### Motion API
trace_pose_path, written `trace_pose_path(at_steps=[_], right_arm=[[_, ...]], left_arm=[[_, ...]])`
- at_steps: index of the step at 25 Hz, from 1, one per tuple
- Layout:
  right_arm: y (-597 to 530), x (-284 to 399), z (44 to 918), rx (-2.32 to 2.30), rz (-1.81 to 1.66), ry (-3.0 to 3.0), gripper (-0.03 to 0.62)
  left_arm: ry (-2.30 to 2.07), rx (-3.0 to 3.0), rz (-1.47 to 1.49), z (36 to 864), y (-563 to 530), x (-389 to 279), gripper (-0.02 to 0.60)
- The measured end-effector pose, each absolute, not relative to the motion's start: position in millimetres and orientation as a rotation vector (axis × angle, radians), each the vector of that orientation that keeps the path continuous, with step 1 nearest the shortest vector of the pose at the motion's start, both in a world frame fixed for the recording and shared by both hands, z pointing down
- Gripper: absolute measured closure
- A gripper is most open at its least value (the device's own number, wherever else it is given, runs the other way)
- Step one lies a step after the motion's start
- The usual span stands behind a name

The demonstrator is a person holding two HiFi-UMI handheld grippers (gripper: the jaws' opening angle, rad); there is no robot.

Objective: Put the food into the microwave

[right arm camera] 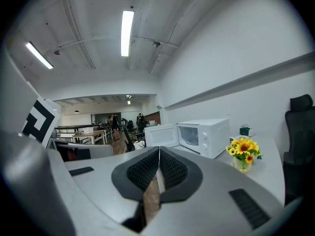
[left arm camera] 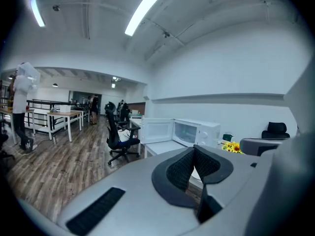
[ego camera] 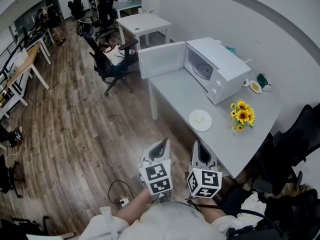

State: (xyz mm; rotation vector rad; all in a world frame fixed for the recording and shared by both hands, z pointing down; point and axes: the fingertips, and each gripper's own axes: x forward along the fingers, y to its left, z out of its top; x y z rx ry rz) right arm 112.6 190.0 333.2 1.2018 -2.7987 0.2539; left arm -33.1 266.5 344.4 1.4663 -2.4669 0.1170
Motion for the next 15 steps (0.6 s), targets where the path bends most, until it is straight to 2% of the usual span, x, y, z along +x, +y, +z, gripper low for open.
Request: trace_pose_path(at_steps=[15], right_arm=[[121, 87, 342, 1.224, 0.306, -2.777, 0.576]], left_arm=[[-2.468, 1.455, 0.130, 345, 201, -68, 0.169]])
